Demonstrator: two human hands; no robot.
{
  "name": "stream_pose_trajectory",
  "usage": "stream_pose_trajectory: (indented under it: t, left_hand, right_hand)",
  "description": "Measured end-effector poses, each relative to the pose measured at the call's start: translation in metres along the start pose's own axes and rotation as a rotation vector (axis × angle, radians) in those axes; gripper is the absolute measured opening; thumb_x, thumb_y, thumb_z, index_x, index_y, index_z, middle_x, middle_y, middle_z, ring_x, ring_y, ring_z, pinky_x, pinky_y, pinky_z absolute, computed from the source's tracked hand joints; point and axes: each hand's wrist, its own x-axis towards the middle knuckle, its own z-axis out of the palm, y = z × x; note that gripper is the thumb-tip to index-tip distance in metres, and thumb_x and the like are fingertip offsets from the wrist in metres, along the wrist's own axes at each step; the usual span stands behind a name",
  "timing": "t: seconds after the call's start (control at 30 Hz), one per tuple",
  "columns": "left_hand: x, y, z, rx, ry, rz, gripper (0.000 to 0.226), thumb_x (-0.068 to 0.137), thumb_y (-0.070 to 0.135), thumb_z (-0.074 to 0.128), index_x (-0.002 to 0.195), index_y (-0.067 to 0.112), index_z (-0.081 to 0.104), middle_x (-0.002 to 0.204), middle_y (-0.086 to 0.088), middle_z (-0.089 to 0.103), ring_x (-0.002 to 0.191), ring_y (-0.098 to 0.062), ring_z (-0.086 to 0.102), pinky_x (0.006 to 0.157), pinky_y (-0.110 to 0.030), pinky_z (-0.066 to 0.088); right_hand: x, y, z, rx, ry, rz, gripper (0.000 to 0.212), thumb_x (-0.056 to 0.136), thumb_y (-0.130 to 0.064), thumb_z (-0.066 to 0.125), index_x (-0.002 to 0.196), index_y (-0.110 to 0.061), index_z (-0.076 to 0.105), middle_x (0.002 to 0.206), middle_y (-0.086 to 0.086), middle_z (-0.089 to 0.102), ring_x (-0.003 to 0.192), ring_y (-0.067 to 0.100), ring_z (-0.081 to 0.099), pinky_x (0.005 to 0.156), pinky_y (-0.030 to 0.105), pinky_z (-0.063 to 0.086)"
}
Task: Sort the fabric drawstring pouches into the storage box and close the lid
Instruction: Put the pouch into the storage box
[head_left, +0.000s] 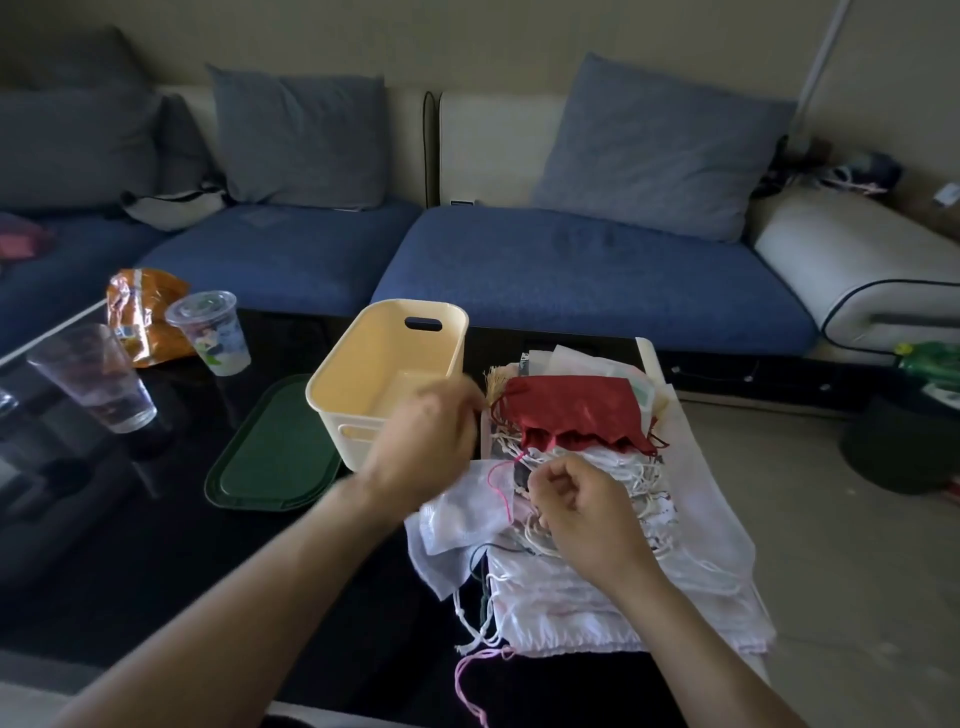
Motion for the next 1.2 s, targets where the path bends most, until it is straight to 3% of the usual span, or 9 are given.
stream_pose_trajectory:
  t: [0.13,0.3,0.43,0.57,0.67,0.77,0.93,1.03,1.2]
  left_hand:
    - [-0.036,-0.011,0.049,0.055,-0.388,0.011,0.046,0.098,0.020,0.054,0.142,0.019,0.043,0.135,-0.002,0.054,0.125,-0.020,0.047,0.105,-0.031,0.038]
    - [-0.045,-0.007,0.077,0.190,-0.426,-0.011,0.095,0.084,0.058,0.066,0.154,0.014,0.020,0.150,-0.002,0.037,0.141,-0.022,0.030,0.114,-0.036,0.027]
    - [-0.040,-0.011,0.087,0.246,-0.353,-0.040,0.066,0.090,0.034,0.068,0.145,0.017,0.036,0.137,-0.001,0.051,0.127,-0.020,0.047,0.102,-0.028,0.037]
    - [-0.035,-0.016,0.075,0.296,-0.276,-0.059,0.015,0.097,0.015,0.053,0.110,0.015,0.060,0.105,-0.002,0.065,0.100,-0.021,0.064,0.081,-0.027,0.044]
    - [-0.035,-0.021,0.059,0.157,-0.255,-0.186,0.018,0.099,0.016,0.054,0.092,0.011,0.069,0.091,-0.005,0.069,0.086,-0.027,0.068,0.075,-0.038,0.055]
    - [-0.039,-0.021,0.037,-0.040,-0.186,-0.226,0.023,0.097,0.032,0.061,0.086,0.018,0.076,0.079,0.000,0.074,0.067,-0.017,0.069,0.065,-0.037,0.057]
    - [-0.045,-0.016,0.006,-0.350,-0.100,-0.296,0.028,0.093,0.039,0.063,0.078,0.020,0.078,0.067,-0.016,0.069,0.051,-0.024,0.052,0.052,-0.029,0.039]
    - [-0.044,-0.012,0.002,-0.526,-0.087,-0.364,0.045,0.096,0.044,0.052,0.079,0.008,0.073,0.070,-0.020,0.068,0.055,-0.026,0.055,0.055,-0.037,0.045]
    - [-0.044,-0.002,0.009,-0.749,-0.135,-0.424,0.046,0.097,0.043,0.048,0.087,0.009,0.077,0.079,-0.011,0.075,0.072,-0.023,0.072,0.071,-0.038,0.058]
  right_hand:
    - [-0.001,0.001,0.000,-0.120,-0.048,0.033,0.007,0.095,-0.019,0.066,0.089,-0.017,0.068,0.075,-0.005,0.070,0.065,0.005,0.066,0.063,0.028,0.057]
    - [-0.004,0.003,0.000,-0.173,-0.053,-0.006,0.005,0.094,-0.019,0.066,0.091,-0.016,0.070,0.078,-0.008,0.070,0.071,0.000,0.065,0.066,0.019,0.055]
    - [-0.005,0.002,-0.002,-0.165,-0.064,0.003,0.005,0.095,-0.019,0.066,0.092,-0.017,0.069,0.078,-0.007,0.070,0.069,0.003,0.066,0.064,0.023,0.057]
    - [-0.005,0.000,-0.004,-0.126,-0.079,0.003,0.005,0.096,-0.018,0.066,0.092,-0.018,0.069,0.080,-0.005,0.071,0.068,0.005,0.067,0.066,0.028,0.059]
    - [-0.007,-0.003,-0.006,-0.097,-0.089,-0.010,0.005,0.096,-0.017,0.066,0.091,-0.016,0.069,0.079,-0.005,0.070,0.069,0.005,0.067,0.065,0.027,0.058]
    - [-0.008,-0.006,-0.009,-0.086,-0.073,-0.038,0.004,0.095,-0.017,0.067,0.091,-0.015,0.069,0.078,-0.006,0.069,0.071,0.004,0.066,0.066,0.027,0.058]
    - [-0.007,-0.011,-0.009,-0.063,-0.056,-0.046,0.003,0.096,-0.016,0.067,0.094,-0.014,0.069,0.081,-0.006,0.069,0.072,0.003,0.067,0.065,0.022,0.055]
    - [-0.007,-0.018,-0.007,0.014,-0.002,-0.026,0.011,0.097,-0.024,0.064,0.106,-0.016,0.065,0.090,-0.005,0.067,0.077,0.002,0.066,0.063,0.022,0.056]
    - [-0.005,-0.031,-0.011,0.221,-0.066,0.086,0.046,0.089,-0.051,0.057,0.124,-0.021,0.061,0.104,-0.002,0.067,0.075,0.000,0.068,0.057,0.015,0.051]
